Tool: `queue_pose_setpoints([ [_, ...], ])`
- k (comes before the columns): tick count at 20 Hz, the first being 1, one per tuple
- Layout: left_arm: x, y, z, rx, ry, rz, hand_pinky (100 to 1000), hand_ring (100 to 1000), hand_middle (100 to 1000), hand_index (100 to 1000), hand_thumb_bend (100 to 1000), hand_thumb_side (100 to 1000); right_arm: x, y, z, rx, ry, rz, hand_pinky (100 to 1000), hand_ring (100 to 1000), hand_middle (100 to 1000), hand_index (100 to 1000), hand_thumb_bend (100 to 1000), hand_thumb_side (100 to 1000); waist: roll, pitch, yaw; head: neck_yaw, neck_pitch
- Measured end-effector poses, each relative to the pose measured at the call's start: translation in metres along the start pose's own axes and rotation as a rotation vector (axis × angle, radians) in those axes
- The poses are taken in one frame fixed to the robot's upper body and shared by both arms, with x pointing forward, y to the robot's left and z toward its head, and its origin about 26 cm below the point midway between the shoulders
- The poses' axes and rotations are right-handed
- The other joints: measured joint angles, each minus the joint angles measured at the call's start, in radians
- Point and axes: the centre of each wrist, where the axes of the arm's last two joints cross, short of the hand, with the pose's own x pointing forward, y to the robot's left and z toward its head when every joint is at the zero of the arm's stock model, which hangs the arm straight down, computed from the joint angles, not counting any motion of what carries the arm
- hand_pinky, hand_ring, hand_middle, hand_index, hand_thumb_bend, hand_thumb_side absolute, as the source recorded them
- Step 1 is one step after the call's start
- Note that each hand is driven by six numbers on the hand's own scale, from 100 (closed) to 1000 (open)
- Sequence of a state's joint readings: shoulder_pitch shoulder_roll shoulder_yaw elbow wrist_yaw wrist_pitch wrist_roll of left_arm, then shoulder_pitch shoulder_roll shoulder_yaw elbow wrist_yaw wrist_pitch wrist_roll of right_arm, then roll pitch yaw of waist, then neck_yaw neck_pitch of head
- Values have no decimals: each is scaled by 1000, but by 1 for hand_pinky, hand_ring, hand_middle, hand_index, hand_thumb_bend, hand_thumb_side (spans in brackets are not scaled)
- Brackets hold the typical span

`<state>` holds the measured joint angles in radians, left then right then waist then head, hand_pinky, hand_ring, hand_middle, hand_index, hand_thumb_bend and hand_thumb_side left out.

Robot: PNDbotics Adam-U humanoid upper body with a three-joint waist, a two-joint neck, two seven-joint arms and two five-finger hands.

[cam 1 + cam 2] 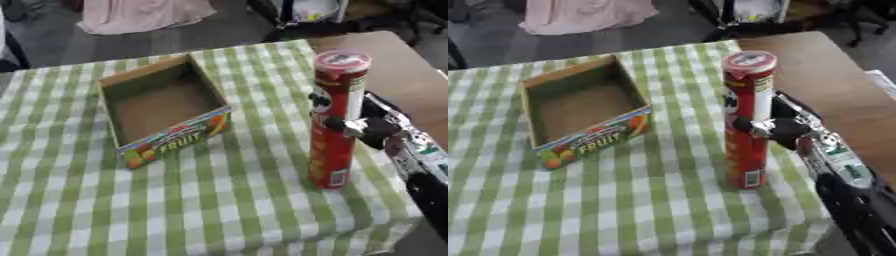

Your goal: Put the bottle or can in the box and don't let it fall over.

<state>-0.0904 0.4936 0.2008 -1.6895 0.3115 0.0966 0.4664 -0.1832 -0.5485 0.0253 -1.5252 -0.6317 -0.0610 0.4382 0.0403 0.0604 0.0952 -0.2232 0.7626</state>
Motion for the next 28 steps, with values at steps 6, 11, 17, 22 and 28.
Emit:
queue_pose_setpoints([
  [6, 0, 0, 0, 0, 0, 1, 763, 786, 732, 774, 678, 620, -1, 3, 1, -24, -13, -14, 319, 536, 632, 592, 442, 100, 0, 0, 0, 0, 0],
  [11, 0, 0, 0, 0, 1, 2, 762, 786, 727, 763, 675, 619, 0, 4, 1, -40, -21, -16, 276, 501, 591, 550, 418, 100, 0, 0, 0, 0, 0],
  [17, 0, 0, 0, 0, 1, 3, 762, 784, 718, 753, 673, 618, 9, 6, -6, -54, -56, -1, 257, 485, 571, 523, 400, 100, 0, 0, 0, 1, 0],
  [22, 0, 0, 0, 0, 2, 3, 762, 783, 715, 750, 669, 618, 21, 6, -15, -61, -91, 32, 249, 476, 558, 509, 402, 100, -1, 0, 2, 1, 0],
  [28, 0, 0, 0, 0, 2, 3, 762, 782, 714, 748, 668, 619, 37, 9, -32, -45, -128, 62, 254, 472, 554, 503, 409, 100, -5, 0, 6, 1, 0],
])
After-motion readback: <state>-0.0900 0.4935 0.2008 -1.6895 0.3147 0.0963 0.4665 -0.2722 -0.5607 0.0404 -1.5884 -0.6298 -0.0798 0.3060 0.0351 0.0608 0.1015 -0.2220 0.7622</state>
